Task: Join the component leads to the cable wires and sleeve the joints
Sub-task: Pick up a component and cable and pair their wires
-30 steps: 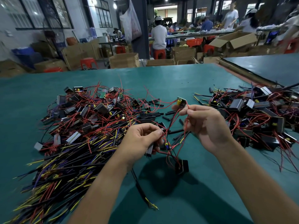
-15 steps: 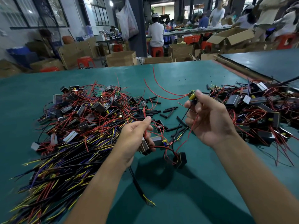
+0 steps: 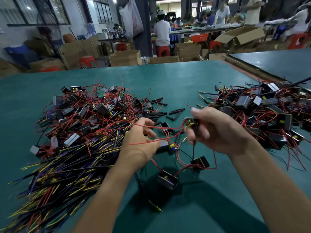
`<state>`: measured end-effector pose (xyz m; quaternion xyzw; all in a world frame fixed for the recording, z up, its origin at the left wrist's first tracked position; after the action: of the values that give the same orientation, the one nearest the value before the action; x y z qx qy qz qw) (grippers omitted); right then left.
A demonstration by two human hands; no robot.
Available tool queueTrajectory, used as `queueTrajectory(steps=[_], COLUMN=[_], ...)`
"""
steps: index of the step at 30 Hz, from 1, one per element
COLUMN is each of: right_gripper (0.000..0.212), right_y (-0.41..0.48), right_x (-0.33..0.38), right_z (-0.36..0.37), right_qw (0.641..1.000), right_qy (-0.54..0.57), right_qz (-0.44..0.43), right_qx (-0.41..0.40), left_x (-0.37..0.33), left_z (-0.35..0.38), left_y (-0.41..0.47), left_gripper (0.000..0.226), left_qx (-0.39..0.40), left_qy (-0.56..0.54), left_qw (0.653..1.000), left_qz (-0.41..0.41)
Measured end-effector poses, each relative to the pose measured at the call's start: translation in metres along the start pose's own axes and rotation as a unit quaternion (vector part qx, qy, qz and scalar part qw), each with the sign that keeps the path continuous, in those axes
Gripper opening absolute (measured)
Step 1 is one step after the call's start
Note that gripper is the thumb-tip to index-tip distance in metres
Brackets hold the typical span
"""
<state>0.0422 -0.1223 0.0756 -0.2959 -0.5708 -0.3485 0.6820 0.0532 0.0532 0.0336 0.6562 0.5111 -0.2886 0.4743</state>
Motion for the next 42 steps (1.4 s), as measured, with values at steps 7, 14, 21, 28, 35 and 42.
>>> queueTrajectory(steps=[7,14,21,28,35,42], right_gripper=[0.037,0.044,0.046,0.025,0.005,0.024], right_y=[-0.009,-0.015,0.004,0.018,0.022,0.018], right_x=[-0.006,-0.025,-0.021,-0.036,-0.039,-0.026], right_z=[0.018,0.026,0.010,-0.031,-0.030,-0.039], right_qw=[0.968,0.888,0.933,0.797,0.889,0.958], right_qy=[-0.132,-0.315,-0.328,-0.537,-0.398,-0.103], right_qz=[0.021,0.182,0.149,0.167,0.128,0.086], right_qx=[0.212,0.280,0.008,-0.218,-0.188,-0.253], left_x=[0.002,0.008,0.005,0.008,-0.022,-0.017], left_z=[0.010,0.001,-0.024,-0.013,0.008,0.026], left_y=[-0.006,-0.002,0.002,-0.001,-0.008,-0.020], left_gripper=[0.048,0.010,0.019,0.018,0.017,0.018], left_qx=[0.078,-0.037,-0.194,-0.065,0.049,0.257], left_qy=[0.300,0.244,0.166,0.259,0.057,0.007], left_qw=[0.944,0.961,0.962,0.963,0.987,0.964], left_qz=[0.117,0.126,0.095,0.042,0.145,0.070])
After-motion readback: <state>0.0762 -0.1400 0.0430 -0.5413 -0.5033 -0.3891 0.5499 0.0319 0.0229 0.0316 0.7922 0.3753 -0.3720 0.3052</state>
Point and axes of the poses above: each hand's wrist, its own y-axis towards the middle knuckle, its own z-axis out of the palm, x = y × z, the point moved 5 cm from there along y, towards the middle knuckle, and after that the axes turned 11 degrees about z, right-handed, at the moved point
